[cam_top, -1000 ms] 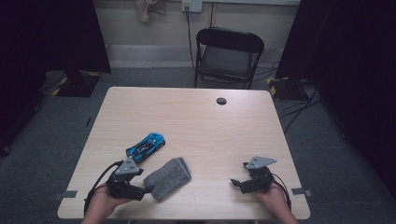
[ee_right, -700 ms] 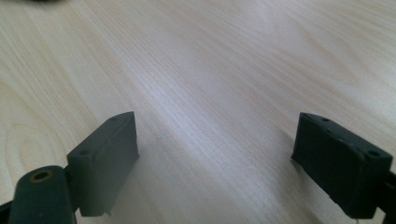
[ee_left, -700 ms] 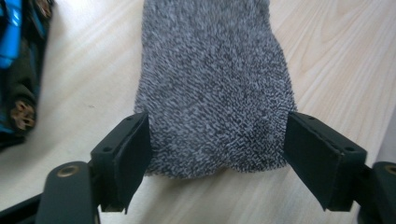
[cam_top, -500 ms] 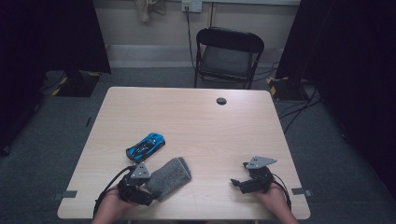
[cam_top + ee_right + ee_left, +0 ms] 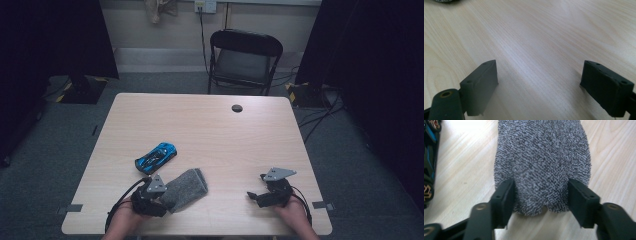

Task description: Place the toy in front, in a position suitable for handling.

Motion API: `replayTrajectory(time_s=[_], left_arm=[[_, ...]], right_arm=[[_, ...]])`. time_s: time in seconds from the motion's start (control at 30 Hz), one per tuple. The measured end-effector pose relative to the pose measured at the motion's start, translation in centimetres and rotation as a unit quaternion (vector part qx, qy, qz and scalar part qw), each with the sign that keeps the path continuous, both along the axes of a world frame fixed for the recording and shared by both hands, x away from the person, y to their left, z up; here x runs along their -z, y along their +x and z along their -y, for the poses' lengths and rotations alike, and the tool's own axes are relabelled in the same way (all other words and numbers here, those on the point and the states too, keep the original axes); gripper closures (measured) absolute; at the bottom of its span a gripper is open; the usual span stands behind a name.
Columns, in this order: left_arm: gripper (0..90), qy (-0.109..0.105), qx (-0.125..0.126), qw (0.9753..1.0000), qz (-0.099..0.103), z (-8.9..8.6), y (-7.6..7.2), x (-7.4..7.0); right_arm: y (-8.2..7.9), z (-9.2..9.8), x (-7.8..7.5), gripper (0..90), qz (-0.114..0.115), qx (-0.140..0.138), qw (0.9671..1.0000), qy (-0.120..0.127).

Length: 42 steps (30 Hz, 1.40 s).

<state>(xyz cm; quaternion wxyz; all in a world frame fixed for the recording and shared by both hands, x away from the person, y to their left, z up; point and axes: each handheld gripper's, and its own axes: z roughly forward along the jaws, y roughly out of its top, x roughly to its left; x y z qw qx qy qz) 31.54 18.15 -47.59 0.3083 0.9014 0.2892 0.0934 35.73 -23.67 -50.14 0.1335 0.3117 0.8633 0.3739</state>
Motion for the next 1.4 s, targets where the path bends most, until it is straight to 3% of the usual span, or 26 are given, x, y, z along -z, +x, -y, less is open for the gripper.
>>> replayTrajectory(time_s=[0.13, 0.3, 0.7, 0.8, 0.9, 0.97, 1.07, 1.13, 1.27, 1.33, 1.4], left_arm=[[56.5, -0.004, 0.003, 1.0000, 0.003, 0.4, 0.2, -0.1], [63.7, -0.003, 0.007, 1.0000, 0.005, 0.7, 0.3, -0.1], [66.2, -0.010, -0.004, 0.9999, -0.005, 0.6, 0.4, -0.3], [59.7, -0.022, -0.015, 0.9995, -0.016, 0.5, 0.4, -0.4], [39.3, -0.024, -0.035, 0.9988, -0.025, 0.4, 0.6, -0.7], [34.7, -0.038, -0.046, 0.9977, -0.033, 0.0, 0.8, -0.9], [28.5, -0.038, -0.062, 0.9966, -0.039, -0.4, 1.1, -1.0], [28.0, -0.040, -0.066, 0.9960, -0.045, -0.6, 1.2, -1.0], [26.7, -0.037, -0.063, 0.9965, -0.040, -0.5, 1.3, -1.1], [26.5, -0.046, -0.063, 0.9959, -0.047, -0.3, 1.3, -1.2], [28.7, -0.037, -0.050, 0.9972, -0.042, 0.2, 1.3, -1.1]], right_arm=[[0.0, 0.0, 0.0, 13.4, 0.000, 0.000, 1.0000, 0.000], [0.0, 0.0, 0.0, 13.4, 0.000, 0.001, 1.0000, 0.000], [0.0, 0.0, 0.0, 13.4, 0.000, 0.001, 1.0000, 0.000], [0.0, 0.0, 0.0, 13.4, 0.000, 0.001, 1.0000, 0.000], [0.0, 0.0, 0.0, 13.4, 0.000, 0.002, 1.0000, 0.000], [0.0, 0.0, 0.0, 13.4, 0.000, 0.002, 1.0000, 0.000], [0.0, 0.0, 0.0, 13.4, 0.000, 0.002, 1.0000, 0.000], [0.0, 0.0, 0.0, 13.4, -0.001, 0.002, 1.0000, 0.000], [0.0, 0.0, 0.0, 13.3, 0.000, 0.002, 1.0000, 0.000], [0.0, 0.0, 0.0, 13.4, 0.000, 0.002, 1.0000, 0.000], [0.0, 0.0, 0.0, 13.4, -0.001, 0.002, 1.0000, 0.000]])
